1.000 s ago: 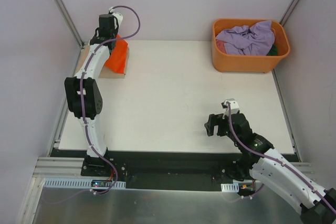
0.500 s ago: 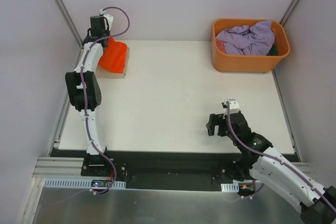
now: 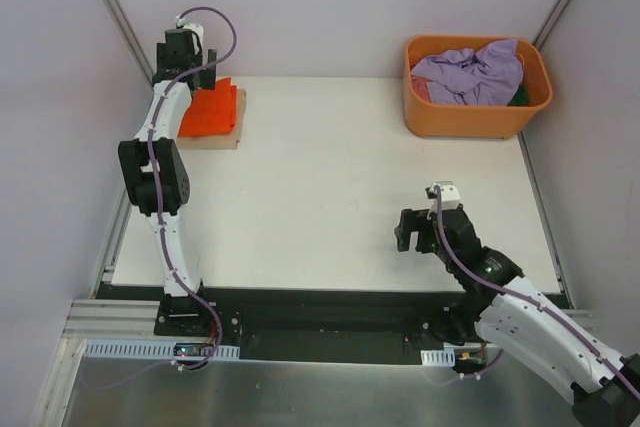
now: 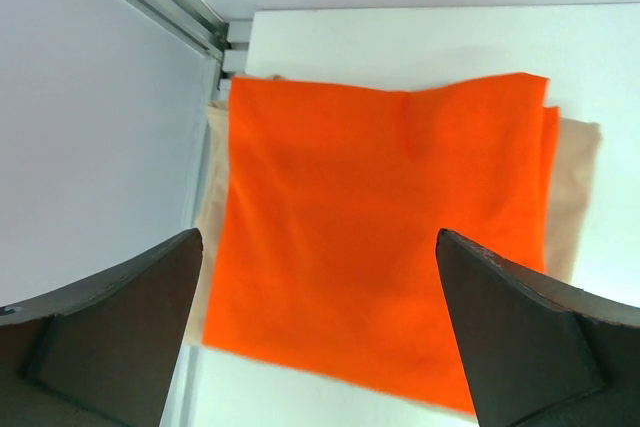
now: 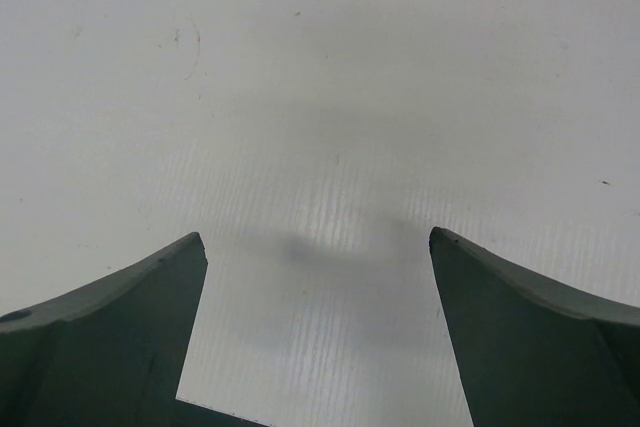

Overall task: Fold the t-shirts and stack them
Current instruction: Put the neatly folded tshirt into the corner of the board with the left arm

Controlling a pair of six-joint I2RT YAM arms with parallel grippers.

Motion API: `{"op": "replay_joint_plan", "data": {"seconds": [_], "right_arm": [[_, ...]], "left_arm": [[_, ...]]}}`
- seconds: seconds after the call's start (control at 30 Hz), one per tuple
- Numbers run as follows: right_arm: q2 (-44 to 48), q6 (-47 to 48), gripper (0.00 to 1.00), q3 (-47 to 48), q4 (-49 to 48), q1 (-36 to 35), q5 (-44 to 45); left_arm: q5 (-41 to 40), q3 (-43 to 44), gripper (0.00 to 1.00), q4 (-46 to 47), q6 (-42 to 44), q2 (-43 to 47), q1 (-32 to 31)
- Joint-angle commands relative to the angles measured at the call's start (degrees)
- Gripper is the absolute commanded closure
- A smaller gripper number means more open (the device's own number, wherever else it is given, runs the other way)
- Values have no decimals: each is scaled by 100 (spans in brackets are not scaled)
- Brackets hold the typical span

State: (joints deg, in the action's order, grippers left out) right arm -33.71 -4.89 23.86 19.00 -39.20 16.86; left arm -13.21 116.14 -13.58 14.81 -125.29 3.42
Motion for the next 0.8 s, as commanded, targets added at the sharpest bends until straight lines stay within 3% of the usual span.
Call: {"op": "replay_joint_plan", "data": {"seconds": [0.0,0.27,0.33,0.47,0.57,0.63,0.77], "right_arm": [[233,-179,4,225,42,18,212],[506,-364,4,198,130,18,-86],[480,-294,4,163,25,18,0],[278,-320,4,321,-11,18,440],[216,-311,4,304,7,35,424],[190,-267,4,251,-63,35,283],[190,-276,4,163,-230,35,248]], "left_arm": [[538,-424,1,-135,-908,1172,-17],[2189,-2118,1,-110,-2612,3341,-104],[2043,-2995,1,100,-3113,3940,-323],[1604,-4902,1,828,-3906,5108,-1463],[508,-6204,1,1217,-3819,6057,-2755],[118,-7178,1,1331,-4221,6507,-3529],[135,-8579,1,1692,-4627,7263,-4182]]}}
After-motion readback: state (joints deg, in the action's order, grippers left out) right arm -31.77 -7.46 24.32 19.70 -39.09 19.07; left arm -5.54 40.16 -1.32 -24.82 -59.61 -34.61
